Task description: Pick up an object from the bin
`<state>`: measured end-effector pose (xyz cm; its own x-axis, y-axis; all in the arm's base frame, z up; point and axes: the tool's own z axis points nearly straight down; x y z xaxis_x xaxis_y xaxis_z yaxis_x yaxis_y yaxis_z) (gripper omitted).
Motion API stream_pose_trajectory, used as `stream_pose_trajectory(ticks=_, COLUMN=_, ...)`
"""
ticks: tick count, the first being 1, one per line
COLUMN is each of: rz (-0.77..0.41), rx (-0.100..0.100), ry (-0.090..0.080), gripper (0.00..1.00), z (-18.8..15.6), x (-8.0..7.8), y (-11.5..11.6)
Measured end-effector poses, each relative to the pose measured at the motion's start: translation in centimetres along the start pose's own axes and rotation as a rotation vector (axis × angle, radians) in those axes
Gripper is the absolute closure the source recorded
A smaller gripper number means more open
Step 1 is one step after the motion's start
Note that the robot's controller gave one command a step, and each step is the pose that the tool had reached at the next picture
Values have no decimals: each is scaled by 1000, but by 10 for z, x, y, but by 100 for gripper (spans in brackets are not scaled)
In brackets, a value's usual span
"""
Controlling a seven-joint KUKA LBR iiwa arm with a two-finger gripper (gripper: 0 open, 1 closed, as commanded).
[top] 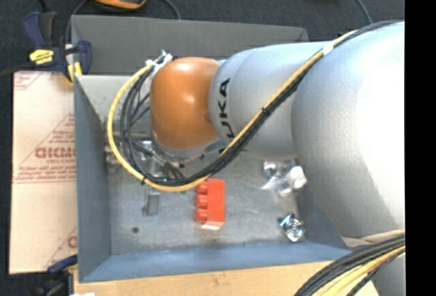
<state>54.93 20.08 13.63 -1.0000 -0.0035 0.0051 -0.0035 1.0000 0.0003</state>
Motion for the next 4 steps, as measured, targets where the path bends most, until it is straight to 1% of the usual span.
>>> stream_pose_trajectory(ticks=1, rz=-256, rx=1, ry=-10, gripper=0, z=66, x=-69, y=32)
stream_pose_trajectory(ticks=2, rz=-618, rx=2, ry=-14, gripper=0, z=33, x=-79, y=36)
stream_pose_trajectory(ticks=3, rz=-558, rx=-1, ry=-15, gripper=0, z=34, x=-91, y=37)
stream_pose_trajectory(ticks=4, rz=-563, rx=0, ry=-15, gripper=0, z=66, x=-100, y=37)
